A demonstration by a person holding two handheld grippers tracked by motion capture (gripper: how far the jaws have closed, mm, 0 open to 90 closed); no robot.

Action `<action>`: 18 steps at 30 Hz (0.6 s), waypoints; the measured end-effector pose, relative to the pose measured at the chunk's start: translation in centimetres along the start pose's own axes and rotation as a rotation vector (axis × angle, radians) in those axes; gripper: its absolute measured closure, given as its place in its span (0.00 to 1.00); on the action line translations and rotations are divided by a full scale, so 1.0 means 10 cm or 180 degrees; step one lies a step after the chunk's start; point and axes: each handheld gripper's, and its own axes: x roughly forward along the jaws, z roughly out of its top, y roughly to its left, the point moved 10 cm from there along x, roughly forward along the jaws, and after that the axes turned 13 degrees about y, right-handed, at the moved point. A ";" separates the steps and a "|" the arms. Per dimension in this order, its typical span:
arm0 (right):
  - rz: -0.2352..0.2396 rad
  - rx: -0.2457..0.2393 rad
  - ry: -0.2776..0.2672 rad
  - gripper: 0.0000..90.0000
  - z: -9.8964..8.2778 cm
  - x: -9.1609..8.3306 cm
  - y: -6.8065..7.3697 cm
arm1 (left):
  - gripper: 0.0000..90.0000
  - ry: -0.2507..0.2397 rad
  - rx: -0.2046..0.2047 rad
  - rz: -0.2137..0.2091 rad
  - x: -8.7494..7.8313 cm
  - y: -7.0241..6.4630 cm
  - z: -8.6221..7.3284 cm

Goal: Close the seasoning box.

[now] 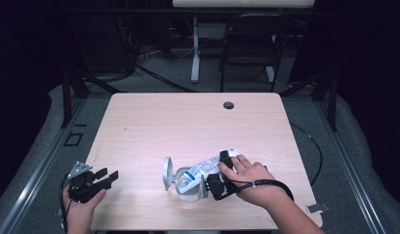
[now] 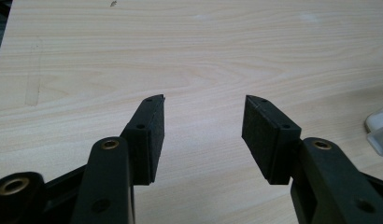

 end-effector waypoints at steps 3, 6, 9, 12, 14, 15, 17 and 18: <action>-0.0008 -0.0006 0.0010 0.50 0.00 0.00 0.00 | 0.55 0.0003 0.0001 0.0000 0.00 0.00 0.00; -0.0009 -0.0006 0.0014 0.50 0.00 0.00 0.00 | 0.55 0.0003 0.0001 -0.0001 0.00 0.00 0.00; -0.0013 -0.0007 0.0013 0.50 0.00 0.00 0.00 | 0.55 0.0003 0.0006 -0.0004 0.00 0.00 0.00; -0.0010 -0.0014 0.0017 0.50 0.00 -0.01 0.00 | 0.55 -0.0002 0.0005 -0.0004 0.00 -0.01 0.00; -0.0002 -0.0017 0.0008 0.50 0.00 -0.01 0.00 | 0.55 0.0004 0.0008 -0.0001 0.00 0.00 0.00; -0.0001 -0.0019 0.0009 0.50 0.00 -0.01 0.00 | 0.55 0.0002 0.0008 -0.0002 0.00 -0.01 0.01; -0.0004 -0.0022 0.0007 0.50 0.00 -0.01 0.00 | 0.55 0.0007 0.0016 0.0001 0.00 -0.01 0.01; -0.0004 -0.0022 0.0007 0.50 0.00 -0.01 0.00 | 0.55 0.0007 0.0016 0.0001 0.00 -0.01 0.01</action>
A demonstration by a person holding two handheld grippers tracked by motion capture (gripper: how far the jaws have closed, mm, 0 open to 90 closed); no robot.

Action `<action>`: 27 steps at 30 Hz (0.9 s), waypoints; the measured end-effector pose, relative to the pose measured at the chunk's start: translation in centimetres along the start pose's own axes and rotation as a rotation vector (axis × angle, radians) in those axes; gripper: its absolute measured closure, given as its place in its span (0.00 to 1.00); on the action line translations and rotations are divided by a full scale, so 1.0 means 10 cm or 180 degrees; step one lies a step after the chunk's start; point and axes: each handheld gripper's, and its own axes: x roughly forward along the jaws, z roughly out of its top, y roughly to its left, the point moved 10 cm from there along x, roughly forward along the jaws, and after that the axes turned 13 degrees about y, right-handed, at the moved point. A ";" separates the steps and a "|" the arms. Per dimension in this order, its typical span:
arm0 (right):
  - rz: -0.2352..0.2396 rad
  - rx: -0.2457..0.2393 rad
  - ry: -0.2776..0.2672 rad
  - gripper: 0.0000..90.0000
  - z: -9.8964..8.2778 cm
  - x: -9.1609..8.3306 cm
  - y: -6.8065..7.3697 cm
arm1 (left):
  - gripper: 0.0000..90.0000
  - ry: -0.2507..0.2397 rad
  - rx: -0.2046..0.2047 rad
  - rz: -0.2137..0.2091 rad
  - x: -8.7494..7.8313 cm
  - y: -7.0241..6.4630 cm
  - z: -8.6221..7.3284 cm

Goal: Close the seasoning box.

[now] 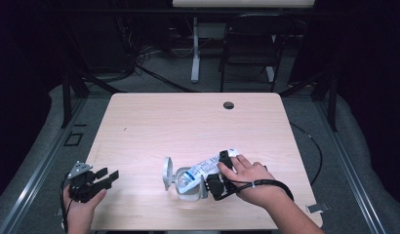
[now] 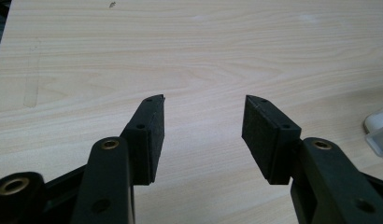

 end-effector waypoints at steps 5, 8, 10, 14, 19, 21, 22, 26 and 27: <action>0.0002 -0.0011 -0.0002 0.50 0.00 0.00 0.00 | 0.55 -0.0002 0.0001 0.0000 0.01 0.00 0.00; -0.0002 -0.0006 -0.0013 0.50 0.01 0.00 0.00 | 0.55 -0.0004 -0.0005 0.0000 0.01 0.00 0.01; -0.0013 -0.0019 0.0007 0.50 0.00 -0.01 -0.01 | 0.55 0.0004 -0.0003 -0.0009 0.01 0.00 0.01; -0.0023 -0.0032 0.0018 0.50 0.00 -0.01 0.00 | 0.55 0.0003 0.0010 -0.0016 0.03 -0.02 0.02; -0.0029 -0.0056 0.0032 0.50 0.00 -0.02 -0.01 | 0.55 0.0008 0.0022 -0.0030 0.04 -0.04 0.03; -0.0047 -0.0099 0.0076 0.50 -0.01 -0.03 -0.02 | 0.55 -0.0003 0.0028 -0.0031 0.05 -0.05 0.04; -0.0050 -0.0105 0.0082 0.50 -0.01 -0.03 -0.02 | 0.55 -0.0003 0.0028 -0.0031 0.05 -0.05 0.04; -0.0028 -0.0085 0.0048 0.50 0.00 -0.02 -0.01 | 0.55 0.0009 0.0035 -0.0044 0.05 -0.06 0.05; -0.0025 -0.0103 0.0048 0.51 0.01 -0.02 -0.02 | 0.55 -0.0002 0.0035 -0.0047 0.06 -0.06 0.06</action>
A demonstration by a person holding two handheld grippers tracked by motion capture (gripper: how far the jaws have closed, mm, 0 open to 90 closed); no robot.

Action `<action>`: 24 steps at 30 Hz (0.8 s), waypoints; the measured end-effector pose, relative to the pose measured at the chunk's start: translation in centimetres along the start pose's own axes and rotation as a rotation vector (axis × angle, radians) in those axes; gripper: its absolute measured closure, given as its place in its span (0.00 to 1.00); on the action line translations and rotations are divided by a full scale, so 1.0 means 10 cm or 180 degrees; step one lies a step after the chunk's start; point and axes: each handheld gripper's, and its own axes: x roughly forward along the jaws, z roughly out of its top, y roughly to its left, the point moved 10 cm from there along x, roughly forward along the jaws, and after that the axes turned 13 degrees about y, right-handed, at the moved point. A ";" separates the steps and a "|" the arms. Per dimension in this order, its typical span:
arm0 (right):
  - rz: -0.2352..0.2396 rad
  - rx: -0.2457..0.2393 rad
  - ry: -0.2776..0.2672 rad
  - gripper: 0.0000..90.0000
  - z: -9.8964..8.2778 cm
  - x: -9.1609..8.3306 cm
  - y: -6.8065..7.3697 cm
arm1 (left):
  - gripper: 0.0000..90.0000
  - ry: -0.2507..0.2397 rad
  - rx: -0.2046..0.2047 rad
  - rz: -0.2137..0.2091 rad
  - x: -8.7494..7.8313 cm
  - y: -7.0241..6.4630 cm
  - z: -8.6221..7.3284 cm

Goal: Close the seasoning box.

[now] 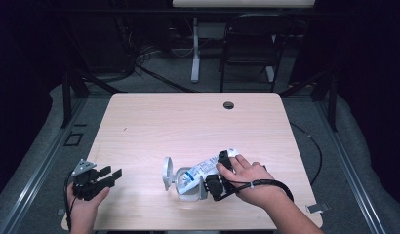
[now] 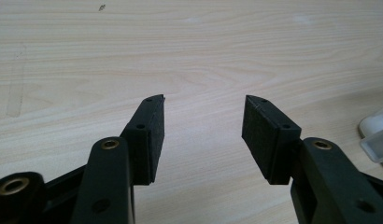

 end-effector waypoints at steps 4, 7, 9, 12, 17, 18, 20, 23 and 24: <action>-0.0020 -0.0037 0.0036 0.51 0.00 -0.01 -0.01 | 0.55 -0.0002 -0.0003 -0.0004 0.00 0.00 0.00; -0.0043 -0.0083 0.0068 0.51 -0.01 -0.02 -0.03 | 0.55 -0.0005 -0.0005 -0.0006 0.00 0.00 0.00; -0.0024 -0.0072 0.0026 0.51 0.01 -0.01 -0.02 | 0.55 -0.0005 -0.0005 -0.0005 0.00 0.00 0.00; -0.0014 -0.0071 0.0020 0.51 0.01 0.00 -0.02 | 0.55 -0.0003 -0.0004 -0.0004 0.00 0.00 0.00; -0.0026 -0.0086 0.0022 0.51 0.01 -0.01 -0.03 | 0.55 -0.0001 -0.0002 -0.0001 0.00 0.00 0.00; -0.0039 -0.0099 0.0024 0.51 0.01 -0.01 -0.03 | 0.55 -0.0003 -0.0005 -0.0002 0.00 0.00 0.00; -0.0047 -0.0108 0.0038 0.51 0.01 -0.01 -0.03 | 0.55 -0.0003 -0.0006 0.0000 0.00 0.00 0.00; -0.0051 -0.0119 0.0045 0.51 0.01 -0.01 -0.03 | 0.55 0.0017 -0.0001 -0.0001 -0.01 0.01 -0.01; -0.0044 -0.0113 0.0039 0.51 0.01 -0.01 -0.03 | 0.55 0.0016 -0.0001 -0.0001 -0.01 0.01 -0.01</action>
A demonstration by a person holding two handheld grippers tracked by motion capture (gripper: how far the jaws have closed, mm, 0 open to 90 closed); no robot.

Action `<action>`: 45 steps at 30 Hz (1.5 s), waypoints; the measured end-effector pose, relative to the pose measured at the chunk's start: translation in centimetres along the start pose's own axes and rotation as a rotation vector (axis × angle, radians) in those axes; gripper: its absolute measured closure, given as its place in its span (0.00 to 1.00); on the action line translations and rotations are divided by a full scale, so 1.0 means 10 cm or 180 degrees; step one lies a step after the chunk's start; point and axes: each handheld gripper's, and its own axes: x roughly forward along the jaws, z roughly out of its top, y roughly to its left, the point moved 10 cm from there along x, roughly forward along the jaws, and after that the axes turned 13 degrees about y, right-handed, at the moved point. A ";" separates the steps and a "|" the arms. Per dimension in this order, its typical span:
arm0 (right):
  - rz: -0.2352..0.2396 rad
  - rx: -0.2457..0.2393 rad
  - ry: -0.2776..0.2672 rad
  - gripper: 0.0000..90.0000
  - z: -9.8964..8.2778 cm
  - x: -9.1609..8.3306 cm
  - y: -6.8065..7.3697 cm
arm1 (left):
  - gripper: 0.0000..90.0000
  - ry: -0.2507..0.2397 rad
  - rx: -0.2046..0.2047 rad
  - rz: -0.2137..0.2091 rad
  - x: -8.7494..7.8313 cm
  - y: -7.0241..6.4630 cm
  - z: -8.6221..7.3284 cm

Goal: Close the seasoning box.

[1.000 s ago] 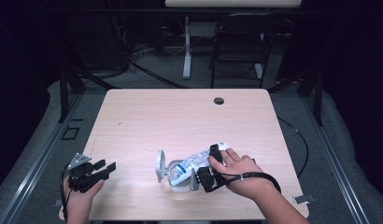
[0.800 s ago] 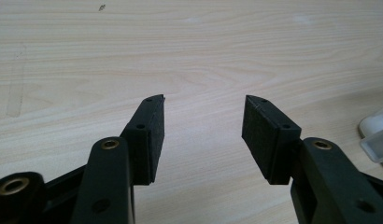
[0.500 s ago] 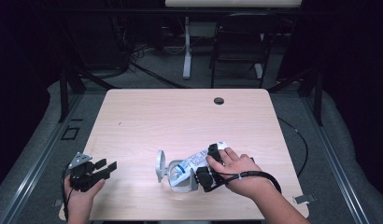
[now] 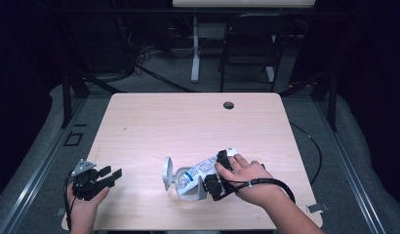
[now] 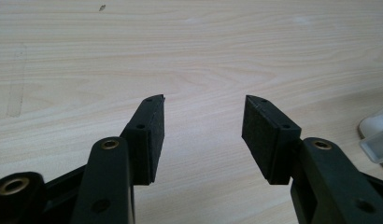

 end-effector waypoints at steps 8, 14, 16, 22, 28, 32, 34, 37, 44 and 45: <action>-0.0008 -0.0015 0.0008 0.52 0.00 0.00 -0.01 | 0.55 -0.0018 -0.0018 -0.0003 0.01 0.01 0.00; -0.0013 -0.0022 0.0002 0.52 0.00 0.00 -0.01 | 0.55 -0.0016 -0.0017 -0.0001 0.01 0.01 0.00; -0.0013 -0.0022 0.0001 0.52 0.00 0.00 -0.01 | 0.55 -0.0016 -0.0016 -0.0003 0.01 0.01 0.00; -0.0023 -0.0041 0.0028 0.52 0.00 -0.01 -0.02 | 0.55 0.0003 -0.0012 0.0002 0.00 0.01 0.00; -0.0023 -0.0020 -0.0005 0.52 0.00 -0.01 -0.01 | 0.55 -0.0029 -0.0023 0.0008 0.00 0.01 0.01; -0.0023 -0.0023 -0.0006 0.52 0.01 -0.01 -0.01 | 0.55 -0.0010 -0.0014 0.0008 0.00 0.01 0.00; -0.0027 -0.0029 0.0006 0.53 0.01 -0.01 -0.01 | 0.55 0.0002 -0.0009 0.0007 0.00 0.01 0.00; -0.0032 -0.0028 0.0002 0.53 0.01 -0.01 -0.01 | 0.55 0.0002 -0.0008 0.0008 0.00 0.01 0.00; -0.0017 -0.0024 -0.0012 0.53 0.01 -0.01 -0.01 | 0.55 0.0002 -0.0007 0.0009 0.00 0.01 0.00; -0.0017 -0.0026 -0.0011 0.53 0.01 -0.01 -0.01 | 0.55 0.0002 -0.0002 0.0008 0.00 0.01 0.00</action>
